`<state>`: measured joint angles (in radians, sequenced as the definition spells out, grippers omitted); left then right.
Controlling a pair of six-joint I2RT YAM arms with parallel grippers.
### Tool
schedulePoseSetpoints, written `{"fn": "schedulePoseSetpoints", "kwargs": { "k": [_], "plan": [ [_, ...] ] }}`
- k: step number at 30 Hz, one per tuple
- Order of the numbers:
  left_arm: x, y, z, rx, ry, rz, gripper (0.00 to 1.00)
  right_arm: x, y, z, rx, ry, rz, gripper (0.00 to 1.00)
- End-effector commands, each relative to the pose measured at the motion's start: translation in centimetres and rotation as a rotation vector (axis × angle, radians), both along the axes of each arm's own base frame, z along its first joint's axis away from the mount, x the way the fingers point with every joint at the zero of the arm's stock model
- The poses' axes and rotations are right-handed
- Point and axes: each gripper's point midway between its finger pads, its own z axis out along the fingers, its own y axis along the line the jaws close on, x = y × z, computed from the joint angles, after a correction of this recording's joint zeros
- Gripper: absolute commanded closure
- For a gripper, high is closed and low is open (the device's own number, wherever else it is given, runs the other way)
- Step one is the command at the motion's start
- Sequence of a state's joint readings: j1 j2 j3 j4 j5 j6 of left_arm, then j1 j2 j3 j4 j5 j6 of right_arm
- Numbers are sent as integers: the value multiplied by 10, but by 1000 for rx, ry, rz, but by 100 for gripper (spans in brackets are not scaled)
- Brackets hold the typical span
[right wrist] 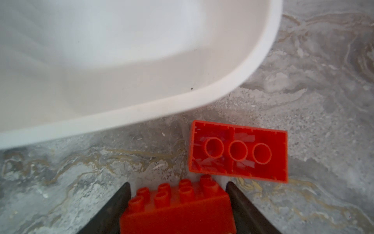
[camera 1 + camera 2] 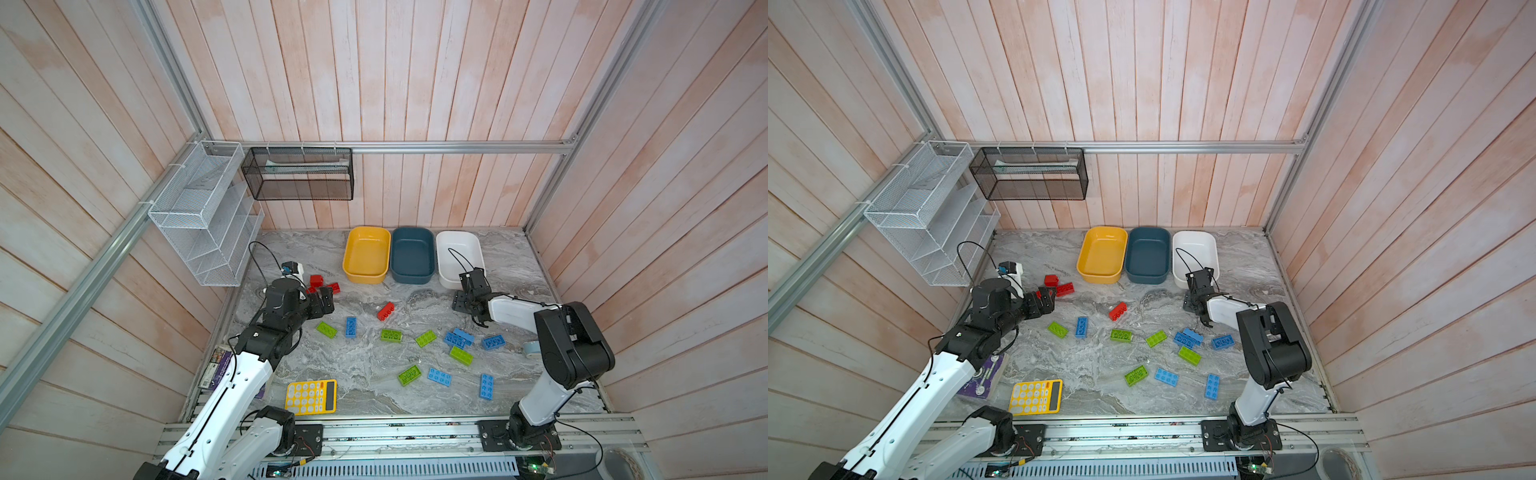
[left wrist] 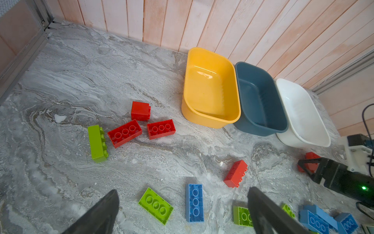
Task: Sort the legos into containers by color
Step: Pick up the lego from the middle-right of the table, then place the lego in the container.
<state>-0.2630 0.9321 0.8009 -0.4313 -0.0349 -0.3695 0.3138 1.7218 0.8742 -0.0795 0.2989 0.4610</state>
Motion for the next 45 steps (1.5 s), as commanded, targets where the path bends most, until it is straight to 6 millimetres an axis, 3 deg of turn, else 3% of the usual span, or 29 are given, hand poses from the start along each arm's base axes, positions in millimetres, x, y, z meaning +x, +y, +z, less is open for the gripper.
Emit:
{"fn": "schedulePoseSetpoints", "kwargs": {
  "k": [1,6,11,15,19,24,31,35,39,45],
  "plan": [
    [-3,0,-5,16,7,-7,0,6,0,3,-29,-11,-2,33],
    [-2,0,-5,16,7,-10,0,6,3,3,-36,-8,18,47],
    [-3,-1,-5,14,5,-13,0,1,12,13,-47,-6,57,51],
    [-4,-1,-2,7,-2,-14,0,-4,27,34,-41,-24,123,52],
    [-6,-1,2,-4,-15,-15,0,-7,57,65,44,-60,243,54],
    [-10,0,7,10,-31,-7,0,-5,118,116,161,-123,423,56],
    [-13,0,5,25,-30,-4,0,28,194,179,315,-231,576,56],
    [-15,0,9,40,-44,-6,0,52,232,189,347,-250,631,58],
    [-16,1,10,45,-50,-7,0,78,267,175,345,-230,661,58],
    [-16,-3,6,34,-38,-23,0,107,305,146,343,-193,689,56]
  ]
}}
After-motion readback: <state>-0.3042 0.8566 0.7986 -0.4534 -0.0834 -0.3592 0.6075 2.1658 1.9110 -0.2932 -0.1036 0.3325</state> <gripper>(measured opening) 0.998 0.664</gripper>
